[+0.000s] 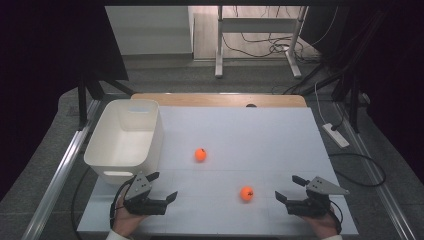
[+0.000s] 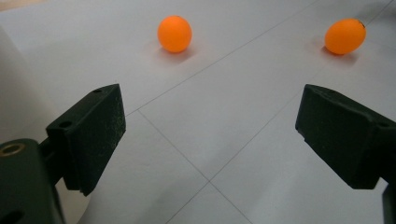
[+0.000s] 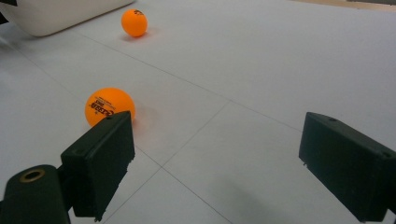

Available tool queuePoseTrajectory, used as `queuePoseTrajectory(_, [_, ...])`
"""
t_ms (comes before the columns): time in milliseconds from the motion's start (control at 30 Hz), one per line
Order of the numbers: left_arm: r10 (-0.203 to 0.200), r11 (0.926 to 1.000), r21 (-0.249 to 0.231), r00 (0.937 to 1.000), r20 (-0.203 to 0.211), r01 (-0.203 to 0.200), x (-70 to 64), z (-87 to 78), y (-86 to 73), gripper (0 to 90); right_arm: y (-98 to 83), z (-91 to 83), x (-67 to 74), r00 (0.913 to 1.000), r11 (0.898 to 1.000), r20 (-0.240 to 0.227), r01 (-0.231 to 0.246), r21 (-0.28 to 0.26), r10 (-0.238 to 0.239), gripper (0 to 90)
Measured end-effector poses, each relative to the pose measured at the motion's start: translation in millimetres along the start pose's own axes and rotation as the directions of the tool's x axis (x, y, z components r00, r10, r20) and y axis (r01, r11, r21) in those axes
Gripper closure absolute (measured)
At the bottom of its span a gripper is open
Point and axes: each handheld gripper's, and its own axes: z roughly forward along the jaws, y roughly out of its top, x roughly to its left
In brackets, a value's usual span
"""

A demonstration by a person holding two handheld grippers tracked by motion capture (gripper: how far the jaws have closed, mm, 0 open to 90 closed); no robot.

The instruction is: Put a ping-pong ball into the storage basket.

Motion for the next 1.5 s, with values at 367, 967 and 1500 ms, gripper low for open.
queuePoseTrajectory(367, [-0.027, 0.9993, -0.024, 0.9996, 0.006, 0.027, 1.6, -2.9, 0.4, 9.7, 1.4, 1.7, -1.1, 0.9999, 1.0, 0.012, -0.006, -0.01, 0.006, 9.9])
queuePoseTrajectory(967, [-0.029, 0.9988, -0.039, 0.9993, 0.022, 0.03, -2.8, -7.4, 4.5, 9.6, 3.8, 1.7, 3.8, 1.0, 1.0, 0.009, 0.004, -0.012, -0.004, 10.0])
queuePoseTrajectory(1500, [-0.013, 0.9995, -0.027, 0.9998, 0.018, 0.014, -11.5, -4.6, 14.3, 9.7, 5.0, 5.6, 2.9, 1.0, 1.0, 0.007, -0.001, -0.013, 0.001, 10.7])
